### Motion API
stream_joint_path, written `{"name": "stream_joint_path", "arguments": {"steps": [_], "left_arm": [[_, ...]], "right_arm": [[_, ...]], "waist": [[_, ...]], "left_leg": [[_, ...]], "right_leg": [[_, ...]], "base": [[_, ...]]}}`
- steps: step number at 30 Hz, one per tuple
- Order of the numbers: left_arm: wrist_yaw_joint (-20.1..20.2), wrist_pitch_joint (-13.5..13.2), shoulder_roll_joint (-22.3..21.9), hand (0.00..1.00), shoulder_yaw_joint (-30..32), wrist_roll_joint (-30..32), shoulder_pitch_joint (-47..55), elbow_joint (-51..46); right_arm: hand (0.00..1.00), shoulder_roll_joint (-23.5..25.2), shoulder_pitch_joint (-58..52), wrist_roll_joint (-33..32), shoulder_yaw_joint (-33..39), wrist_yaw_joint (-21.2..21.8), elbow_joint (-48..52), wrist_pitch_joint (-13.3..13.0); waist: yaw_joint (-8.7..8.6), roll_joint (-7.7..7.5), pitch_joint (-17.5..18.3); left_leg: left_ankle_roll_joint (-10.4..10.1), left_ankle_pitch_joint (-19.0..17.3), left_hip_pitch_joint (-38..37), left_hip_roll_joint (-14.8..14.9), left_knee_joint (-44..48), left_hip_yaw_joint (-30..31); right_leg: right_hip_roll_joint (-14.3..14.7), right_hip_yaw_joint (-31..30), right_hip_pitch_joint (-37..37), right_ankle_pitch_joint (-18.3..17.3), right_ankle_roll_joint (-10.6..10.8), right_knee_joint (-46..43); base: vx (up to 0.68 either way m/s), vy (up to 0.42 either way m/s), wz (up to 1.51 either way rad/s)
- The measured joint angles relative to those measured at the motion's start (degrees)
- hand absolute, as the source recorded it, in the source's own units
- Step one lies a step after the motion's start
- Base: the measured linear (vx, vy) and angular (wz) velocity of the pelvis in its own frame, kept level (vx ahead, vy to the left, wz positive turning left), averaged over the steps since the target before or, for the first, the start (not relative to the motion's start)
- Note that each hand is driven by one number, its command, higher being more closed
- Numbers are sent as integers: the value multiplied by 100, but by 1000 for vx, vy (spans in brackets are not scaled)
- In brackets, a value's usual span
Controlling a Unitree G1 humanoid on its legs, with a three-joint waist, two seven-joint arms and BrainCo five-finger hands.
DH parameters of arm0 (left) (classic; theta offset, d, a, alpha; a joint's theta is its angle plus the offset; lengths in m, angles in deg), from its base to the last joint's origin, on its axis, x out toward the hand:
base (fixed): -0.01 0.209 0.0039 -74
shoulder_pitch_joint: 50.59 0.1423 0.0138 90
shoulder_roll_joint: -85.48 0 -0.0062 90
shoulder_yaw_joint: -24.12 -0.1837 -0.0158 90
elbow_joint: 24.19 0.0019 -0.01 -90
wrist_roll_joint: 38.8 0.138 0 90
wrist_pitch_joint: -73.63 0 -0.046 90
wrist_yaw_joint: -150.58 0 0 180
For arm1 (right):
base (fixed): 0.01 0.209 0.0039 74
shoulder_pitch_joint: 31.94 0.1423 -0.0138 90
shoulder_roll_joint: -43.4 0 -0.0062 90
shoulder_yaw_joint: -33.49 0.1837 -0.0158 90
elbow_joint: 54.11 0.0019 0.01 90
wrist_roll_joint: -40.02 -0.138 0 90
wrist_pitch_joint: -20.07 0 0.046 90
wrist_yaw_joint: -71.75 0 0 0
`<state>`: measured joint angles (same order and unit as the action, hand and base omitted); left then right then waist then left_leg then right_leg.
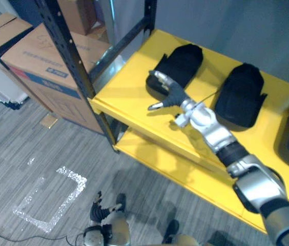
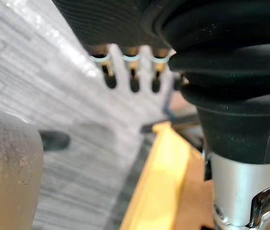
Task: Walk over and take plastic housings, then place them on the shelf
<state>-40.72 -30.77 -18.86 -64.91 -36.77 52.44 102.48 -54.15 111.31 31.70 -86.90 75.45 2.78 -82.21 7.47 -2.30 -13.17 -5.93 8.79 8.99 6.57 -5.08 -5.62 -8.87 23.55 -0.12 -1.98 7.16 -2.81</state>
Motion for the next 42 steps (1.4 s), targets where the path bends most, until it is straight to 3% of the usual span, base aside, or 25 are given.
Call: {"name": "stream_joint_path", "arguments": {"steps": [6,9,19,31,36,42], "left_arm": [[-107,6,-6,0,-1,3,0,1],[-96,6,-6,0,1,4,0,1],[21,2,11,0,4,5,0,3],[27,-3,17,0,4,4,0,12],[20,-7,17,0,2,3,-6,18],[3,-10,19,0,1,3,-17,29]], "right_arm": [[0,6,3,-68,117,-119,643,-69],[0,21,-4,-664,181,69,933,-252],[0,43,-455,-1190,-140,603,1039,-246],[0,35,-575,-1064,-517,761,978,-122],[0,37,-575,-685,-525,715,708,-117],[0,44,-560,-82,-508,366,293,-88]], "waist": [[-4,2,-2],[-4,2,-2],[-23,-15,-11],[-33,-18,-13],[-28,-19,-13],[-19,-23,-15]], "left_leg": [[0,0,-1,0,-1,-1],[0,0,-3,-3,-1,5],[0,0,-42,-2,-2,11],[0,-1,-51,0,-3,12],[0,-1,-51,0,-2,18],[0,0,-49,-1,-2,20]], "right_leg": [[-2,-1,1,-1,-1,1],[-3,1,5,-1,-1,-2],[-9,-3,11,-43,-4,-72],[-15,-7,15,-50,-5,-79],[-16,-4,14,-51,-6,-89],[-14,-1,12,-52,-6,-94]], "base": [[0,0,0],[0,0,0],[0,0,0],[0,0,0],[0,0,0],[0,0,0]]}}
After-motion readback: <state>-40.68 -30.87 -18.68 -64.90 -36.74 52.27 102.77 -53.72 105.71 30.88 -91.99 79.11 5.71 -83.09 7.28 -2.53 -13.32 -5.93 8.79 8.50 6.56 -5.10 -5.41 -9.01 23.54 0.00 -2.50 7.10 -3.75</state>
